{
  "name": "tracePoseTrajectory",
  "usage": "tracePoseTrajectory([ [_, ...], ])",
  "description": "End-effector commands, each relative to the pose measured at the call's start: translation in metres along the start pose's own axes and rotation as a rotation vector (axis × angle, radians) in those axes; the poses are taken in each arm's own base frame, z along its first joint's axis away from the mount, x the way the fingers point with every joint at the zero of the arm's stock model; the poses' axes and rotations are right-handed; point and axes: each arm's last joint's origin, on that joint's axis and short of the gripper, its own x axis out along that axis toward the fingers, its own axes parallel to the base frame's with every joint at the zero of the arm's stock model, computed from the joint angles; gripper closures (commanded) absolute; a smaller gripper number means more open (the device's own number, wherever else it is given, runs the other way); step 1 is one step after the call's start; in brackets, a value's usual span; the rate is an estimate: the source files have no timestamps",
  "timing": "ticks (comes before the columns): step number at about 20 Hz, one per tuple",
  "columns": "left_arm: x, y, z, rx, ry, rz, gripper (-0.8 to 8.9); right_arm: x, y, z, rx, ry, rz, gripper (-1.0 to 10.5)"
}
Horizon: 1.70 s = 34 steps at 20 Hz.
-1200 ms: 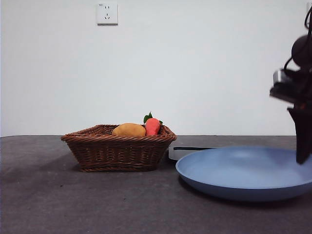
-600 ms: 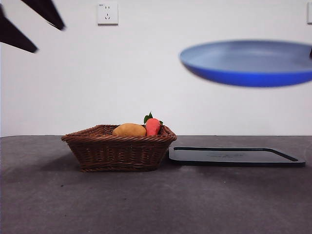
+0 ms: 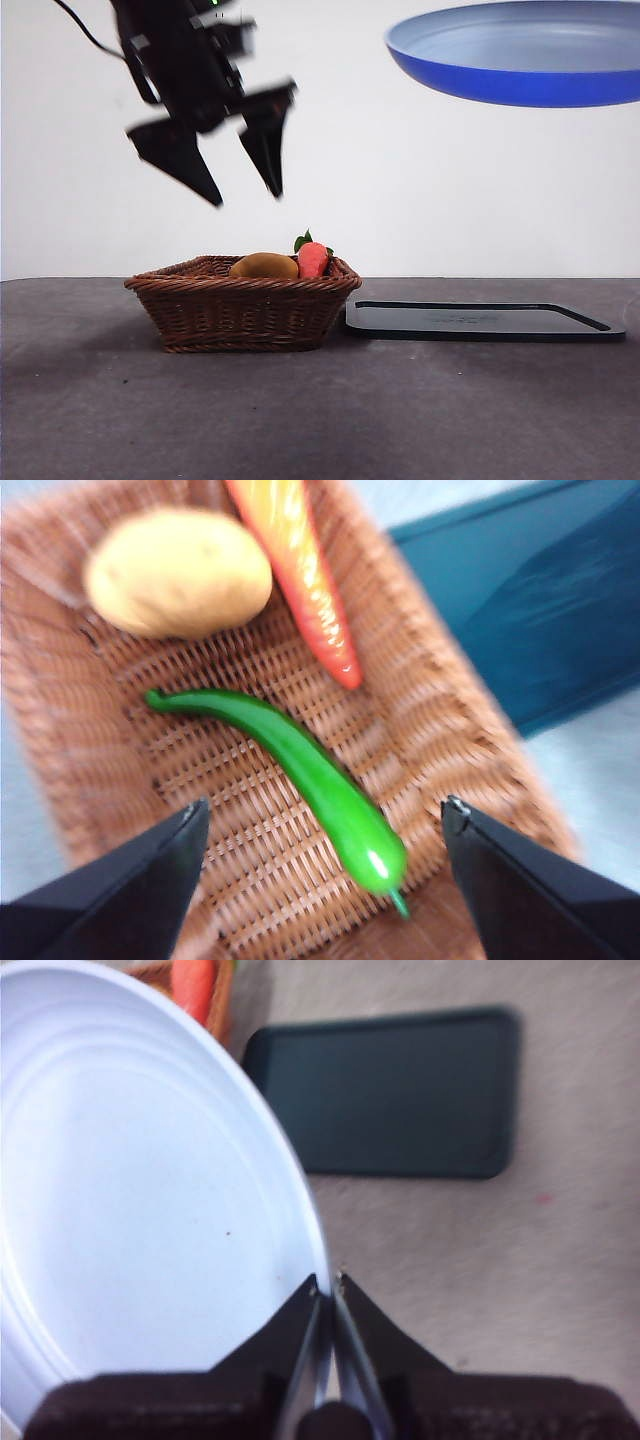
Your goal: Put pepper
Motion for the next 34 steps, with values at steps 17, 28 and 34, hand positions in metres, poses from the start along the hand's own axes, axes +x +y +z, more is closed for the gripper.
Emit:
tracePoseTrajectory([
  [17,0.102,-0.027,-0.023,-0.029,0.174,0.051,4.62,-0.023,0.006,-0.004,-0.018,-0.096,-0.010,9.4],
  [28,0.100,-0.026,-0.027,-0.030,0.217,0.059,6.88,-0.023,0.006,-0.004,-0.032,-0.095,-0.006,9.4],
  [34,0.091,-0.017,-0.024,-0.087,0.223,0.075,6.90,-0.019,0.005,-0.005,-0.032,-0.064,-0.010,9.4],
])
